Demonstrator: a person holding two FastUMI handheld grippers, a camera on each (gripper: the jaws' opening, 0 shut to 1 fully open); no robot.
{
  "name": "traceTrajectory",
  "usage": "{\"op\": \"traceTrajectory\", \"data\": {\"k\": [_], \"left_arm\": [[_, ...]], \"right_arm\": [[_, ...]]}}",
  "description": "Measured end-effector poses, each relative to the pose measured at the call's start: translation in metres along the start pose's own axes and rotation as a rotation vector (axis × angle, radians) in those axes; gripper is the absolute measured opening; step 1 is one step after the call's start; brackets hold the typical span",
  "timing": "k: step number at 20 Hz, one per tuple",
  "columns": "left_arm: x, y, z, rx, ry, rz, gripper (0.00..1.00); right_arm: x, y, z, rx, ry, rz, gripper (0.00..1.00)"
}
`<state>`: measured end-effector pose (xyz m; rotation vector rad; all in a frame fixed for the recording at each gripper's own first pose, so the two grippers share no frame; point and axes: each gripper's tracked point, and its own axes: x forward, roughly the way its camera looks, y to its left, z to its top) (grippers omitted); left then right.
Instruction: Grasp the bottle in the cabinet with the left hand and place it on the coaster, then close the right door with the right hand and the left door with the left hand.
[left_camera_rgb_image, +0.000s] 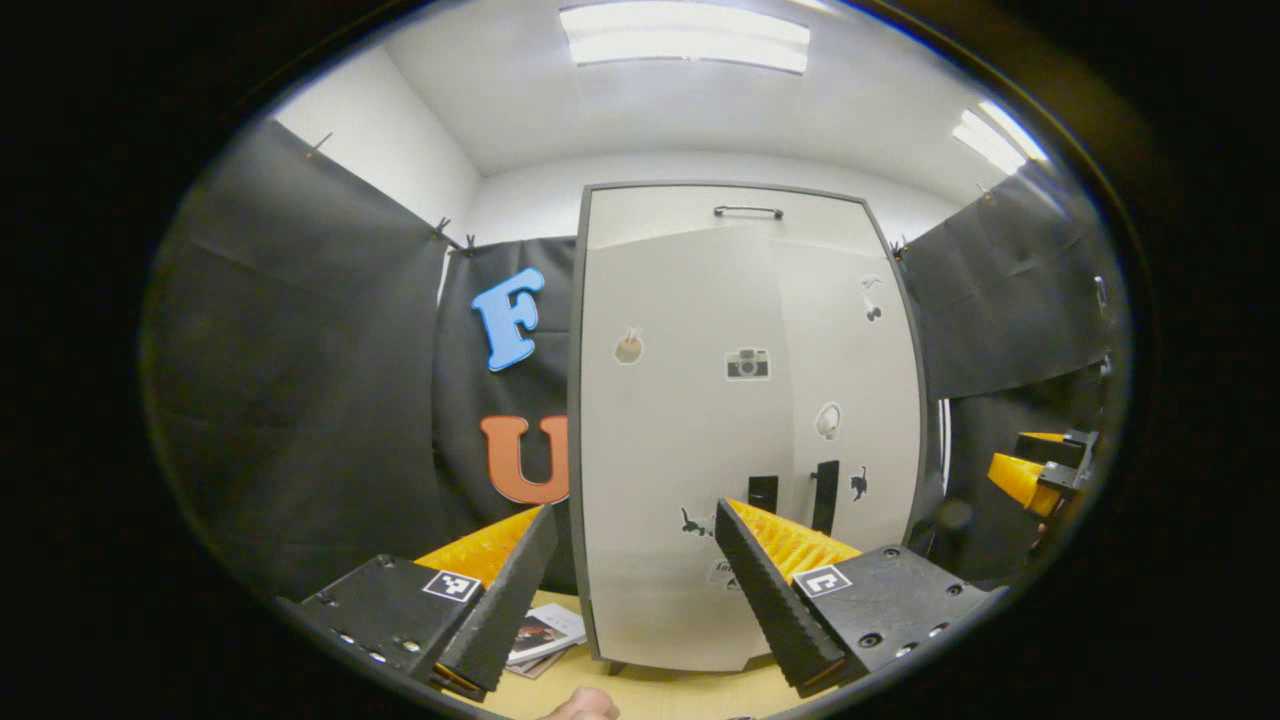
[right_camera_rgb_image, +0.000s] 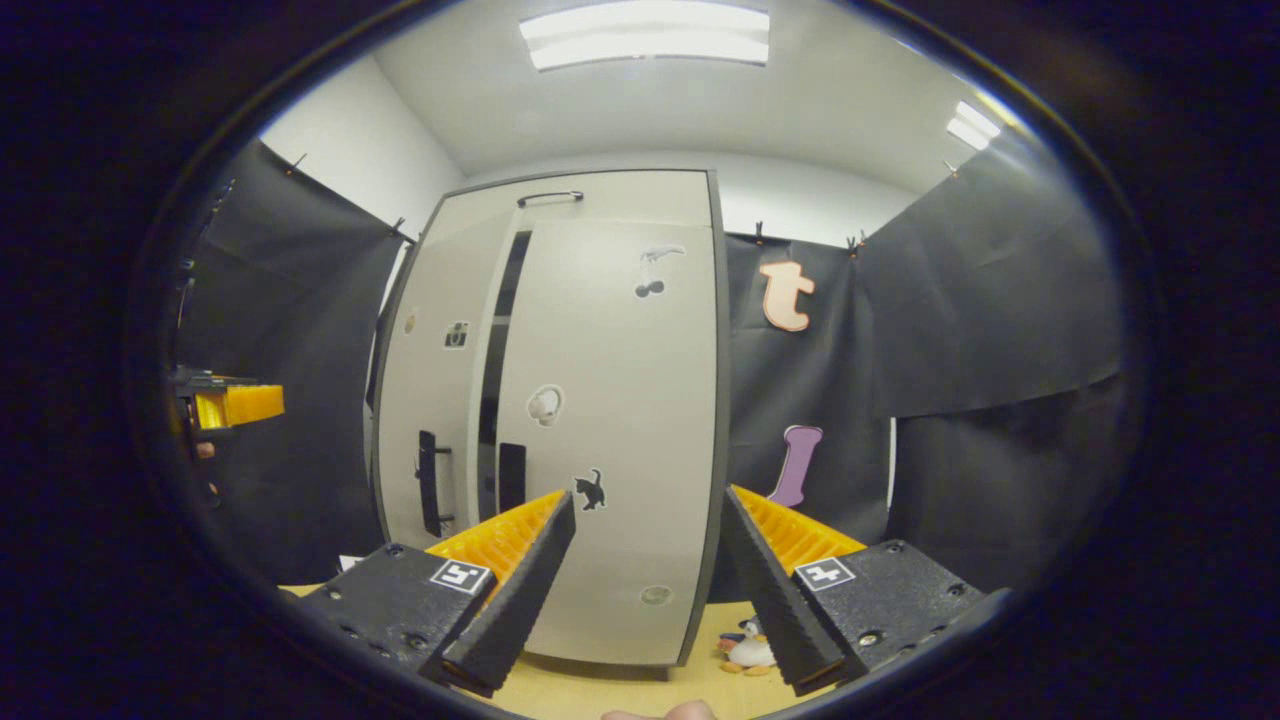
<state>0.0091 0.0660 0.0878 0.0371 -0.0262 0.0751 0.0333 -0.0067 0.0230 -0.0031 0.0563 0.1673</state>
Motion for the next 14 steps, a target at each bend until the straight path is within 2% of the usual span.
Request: {"op": "traceTrajectory", "data": {"k": [6,14], "left_arm": [[-0.02,0.027,0.009,-0.016,-0.032,0.062,1.0],[-0.028,0.04,0.002,0.009,-0.017,0.1,1.0]], "right_arm": [[0.008,0.023,0.009,0.001,-0.026,0.06,0.96],[0.011,0.035,0.006,-0.002,-0.032,0.073,0.96]]}}
